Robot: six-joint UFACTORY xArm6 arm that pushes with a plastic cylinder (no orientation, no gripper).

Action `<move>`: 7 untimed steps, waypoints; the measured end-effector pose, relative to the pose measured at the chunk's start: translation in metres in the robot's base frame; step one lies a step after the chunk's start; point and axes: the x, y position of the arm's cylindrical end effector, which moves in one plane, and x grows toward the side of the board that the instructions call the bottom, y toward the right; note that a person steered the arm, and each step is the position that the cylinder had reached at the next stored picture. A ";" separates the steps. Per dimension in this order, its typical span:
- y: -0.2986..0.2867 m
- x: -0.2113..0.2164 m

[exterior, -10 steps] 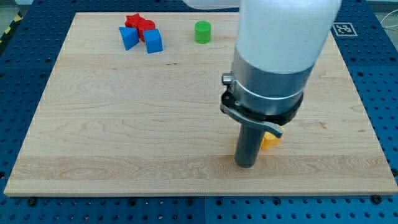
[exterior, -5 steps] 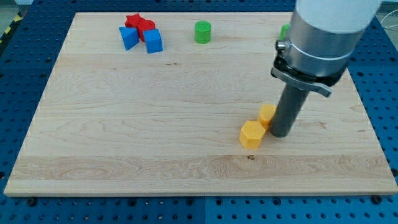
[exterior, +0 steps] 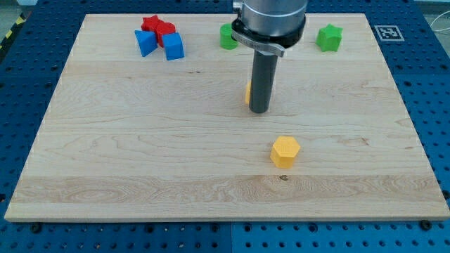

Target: Push the yellow heart towards the top center of the board

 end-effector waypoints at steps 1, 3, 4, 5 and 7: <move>-0.006 -0.026; -0.021 -0.069; -0.018 -0.090; -0.006 -0.107; -0.021 -0.113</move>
